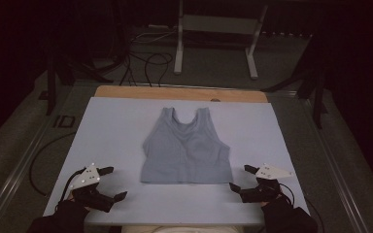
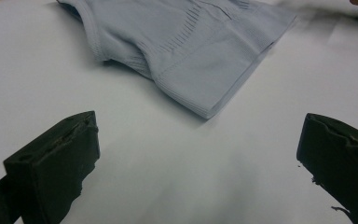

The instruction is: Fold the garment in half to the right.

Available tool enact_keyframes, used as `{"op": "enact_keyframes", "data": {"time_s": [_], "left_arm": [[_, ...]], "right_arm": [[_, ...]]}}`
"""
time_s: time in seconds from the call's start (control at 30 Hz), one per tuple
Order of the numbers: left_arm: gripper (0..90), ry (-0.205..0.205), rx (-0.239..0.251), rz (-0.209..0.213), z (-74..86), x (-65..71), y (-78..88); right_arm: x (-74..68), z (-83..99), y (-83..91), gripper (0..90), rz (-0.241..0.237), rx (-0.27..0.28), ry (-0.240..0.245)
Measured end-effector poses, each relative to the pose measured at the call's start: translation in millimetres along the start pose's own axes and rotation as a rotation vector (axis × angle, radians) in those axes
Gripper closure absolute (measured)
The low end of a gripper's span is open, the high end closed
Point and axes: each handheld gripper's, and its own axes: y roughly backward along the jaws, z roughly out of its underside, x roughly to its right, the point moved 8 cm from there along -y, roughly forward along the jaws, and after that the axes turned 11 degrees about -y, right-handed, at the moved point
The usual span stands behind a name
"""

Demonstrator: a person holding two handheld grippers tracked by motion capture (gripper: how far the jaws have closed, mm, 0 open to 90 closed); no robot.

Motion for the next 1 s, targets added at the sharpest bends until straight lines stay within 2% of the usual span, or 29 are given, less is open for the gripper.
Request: {"op": "enact_keyframes", "data": {"time_s": [0.33, 0.5, 0.63, 0.7, 0.77, 0.87, 0.93, 1.0], "left_arm": [[0.0, 0.000, 0.010, 0.006, -3.2, 1.0, 1.7], [0.1, -0.005, 0.007, 0.016, -4.5, 2.3, 1.7], [0.0, -0.005, 0.008, 0.023, -8.4, 3.4, 2.0], [0.0, -0.009, 0.012, 0.024, -11.2, 4.2, 1.8], [0.0, -0.002, 0.018, 0.042, -14.1, 5.8, 1.7], [0.0, -0.013, 0.006, 0.042, -17.8, 6.4, 1.7], [0.0, -0.015, 0.007, 0.040, -22.6, 6.4, 2.8], [0.0, -0.020, 0.009, 0.046, -28.6, 6.1, 5.2]], "right_arm": [[-5.1, 3.6, -5.0, 8.7, -0.018, -0.048, 0.014], [-7.8, -0.3, -4.6, 8.7, -0.017, -0.042, 0.011], [-15.4, -8.1, -2.6, 8.7, -0.031, -0.031, 0.025], [-22.3, -14.8, -0.8, 8.7, -0.057, -0.018, 0.022], [-27.3, -21.9, 1.0, 8.7, -0.064, -0.012, 0.041], [-32.6, -31.6, 1.5, 8.7, -0.075, -0.007, 0.056], [-33.3, -39.5, 2.2, 8.7, -0.060, 0.002, 0.076], [-34.1, -48.5, 2.7, 8.7, -0.069, 0.015, 0.076]]}}
